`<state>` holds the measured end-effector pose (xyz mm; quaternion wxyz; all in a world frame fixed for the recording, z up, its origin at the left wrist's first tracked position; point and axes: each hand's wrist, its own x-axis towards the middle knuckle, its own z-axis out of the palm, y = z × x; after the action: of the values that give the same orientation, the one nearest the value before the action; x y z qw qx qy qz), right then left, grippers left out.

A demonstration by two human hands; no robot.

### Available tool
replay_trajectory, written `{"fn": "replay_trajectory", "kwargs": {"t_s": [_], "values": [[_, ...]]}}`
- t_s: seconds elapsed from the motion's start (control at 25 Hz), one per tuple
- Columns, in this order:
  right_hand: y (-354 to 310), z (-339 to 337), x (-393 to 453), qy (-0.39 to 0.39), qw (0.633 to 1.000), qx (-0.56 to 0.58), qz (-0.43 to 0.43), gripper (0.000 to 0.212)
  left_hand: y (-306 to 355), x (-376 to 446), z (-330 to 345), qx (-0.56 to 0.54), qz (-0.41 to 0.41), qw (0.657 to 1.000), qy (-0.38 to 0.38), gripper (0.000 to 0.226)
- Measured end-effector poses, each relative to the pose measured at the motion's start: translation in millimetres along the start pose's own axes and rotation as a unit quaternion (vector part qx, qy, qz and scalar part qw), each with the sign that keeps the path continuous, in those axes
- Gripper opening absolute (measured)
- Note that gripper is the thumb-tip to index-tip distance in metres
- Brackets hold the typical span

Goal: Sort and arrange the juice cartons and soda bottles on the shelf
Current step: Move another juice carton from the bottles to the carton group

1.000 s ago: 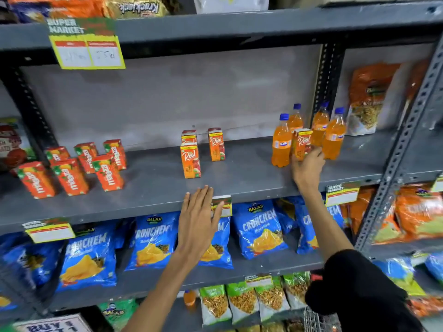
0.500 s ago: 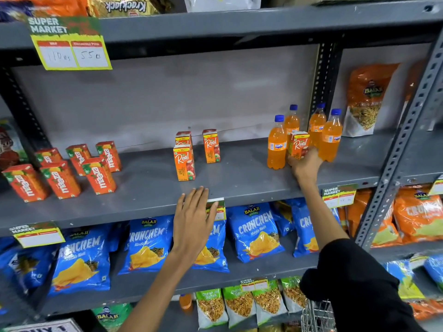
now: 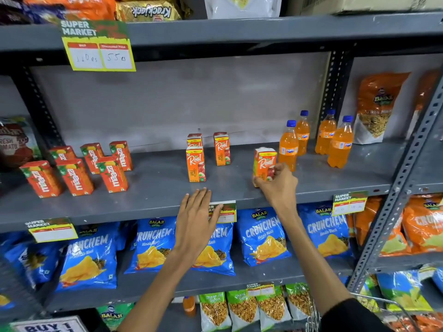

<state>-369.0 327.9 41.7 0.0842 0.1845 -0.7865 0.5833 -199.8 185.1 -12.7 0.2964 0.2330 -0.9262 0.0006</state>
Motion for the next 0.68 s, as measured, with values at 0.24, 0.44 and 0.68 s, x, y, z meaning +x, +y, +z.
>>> {"fn": "replay_trajectory", "kwargs": {"t_s": [0.24,0.44,0.68], "values": [[-39,67,3,-0.07,0.997,-0.022,-0.036,0.052,-1,0,-4,-0.005,0.002,1.0,-0.004,0.059],[-36,83,5,-0.078,0.995,-0.044,-0.039,0.059,-3,1,-4,-0.01,0.004,1.0,-0.01,0.06],[-33,82,6,-0.09,0.995,-0.021,-0.03,0.067,-2,0,-4,-0.008,0.003,1.0,-0.008,0.06]]}}
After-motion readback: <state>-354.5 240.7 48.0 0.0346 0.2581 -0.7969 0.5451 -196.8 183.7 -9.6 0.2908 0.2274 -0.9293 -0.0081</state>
